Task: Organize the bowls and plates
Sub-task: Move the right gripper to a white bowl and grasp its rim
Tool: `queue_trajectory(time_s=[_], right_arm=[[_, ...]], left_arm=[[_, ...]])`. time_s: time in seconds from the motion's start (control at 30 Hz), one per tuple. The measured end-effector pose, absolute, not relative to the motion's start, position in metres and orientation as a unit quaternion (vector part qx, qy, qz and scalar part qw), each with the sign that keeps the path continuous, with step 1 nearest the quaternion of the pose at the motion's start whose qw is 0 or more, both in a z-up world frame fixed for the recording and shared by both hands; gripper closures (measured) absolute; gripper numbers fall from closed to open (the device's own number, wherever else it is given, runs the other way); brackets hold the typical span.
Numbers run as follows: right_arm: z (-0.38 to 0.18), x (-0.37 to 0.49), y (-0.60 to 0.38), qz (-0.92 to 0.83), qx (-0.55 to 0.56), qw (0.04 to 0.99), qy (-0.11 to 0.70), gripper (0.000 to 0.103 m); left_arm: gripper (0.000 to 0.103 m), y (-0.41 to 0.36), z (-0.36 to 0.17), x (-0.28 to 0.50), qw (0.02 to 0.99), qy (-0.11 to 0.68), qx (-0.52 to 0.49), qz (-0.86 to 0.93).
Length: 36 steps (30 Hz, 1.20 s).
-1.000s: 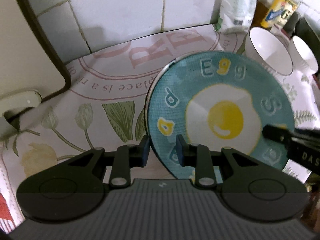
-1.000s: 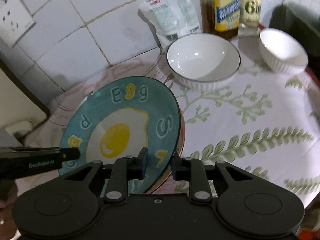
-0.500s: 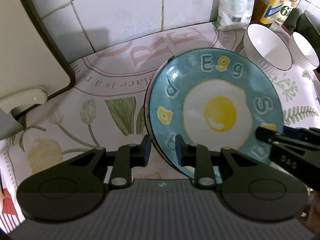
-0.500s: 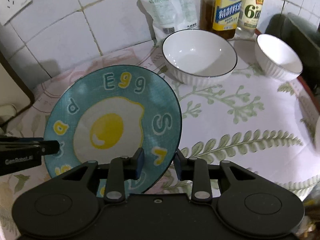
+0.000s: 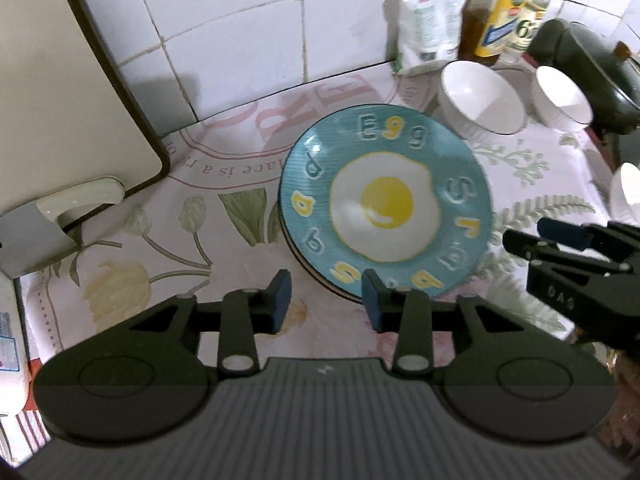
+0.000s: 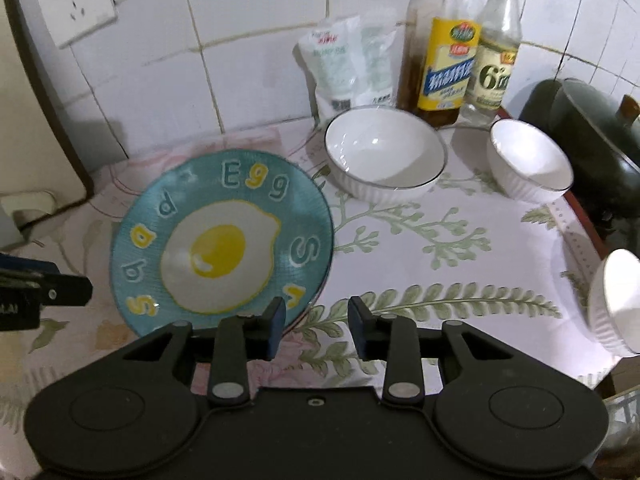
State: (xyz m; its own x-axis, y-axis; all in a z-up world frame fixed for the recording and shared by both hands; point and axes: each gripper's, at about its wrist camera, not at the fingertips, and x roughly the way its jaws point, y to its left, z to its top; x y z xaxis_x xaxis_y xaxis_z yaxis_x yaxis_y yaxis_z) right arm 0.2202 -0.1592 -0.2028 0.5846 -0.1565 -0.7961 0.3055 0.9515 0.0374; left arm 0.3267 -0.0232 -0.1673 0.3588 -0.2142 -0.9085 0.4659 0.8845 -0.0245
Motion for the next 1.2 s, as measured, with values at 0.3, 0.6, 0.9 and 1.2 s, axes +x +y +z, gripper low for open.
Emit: queue_trajectory(time_s=[0.3,0.6,0.9,1.2], right_arm=[[-0.151,0.178,-0.179,-0.096,0.091,0.899,0.417,0.038],[-0.111,0.137,-0.217,-0.052,0.045,0.917,0.393,0.03],[-0.082,0.09,-0.276,-0.003,0.026,0.931,0.364,0.028],[-0.091,0.048,-0.326,0.017,0.016,0.942,0.334,0.028]], left_arm=[[0.046,-0.036,-0.12,0.294,0.813,0.526,0.144,-0.205],[0.035,-0.067,-0.074,0.263,0.816,0.524,0.143,-0.198],[0.029,-0.102,-0.037,0.228,0.835,0.501,0.133,-0.183],[0.025,-0.151,-0.034,0.188,0.842,0.488,0.147,-0.178]])
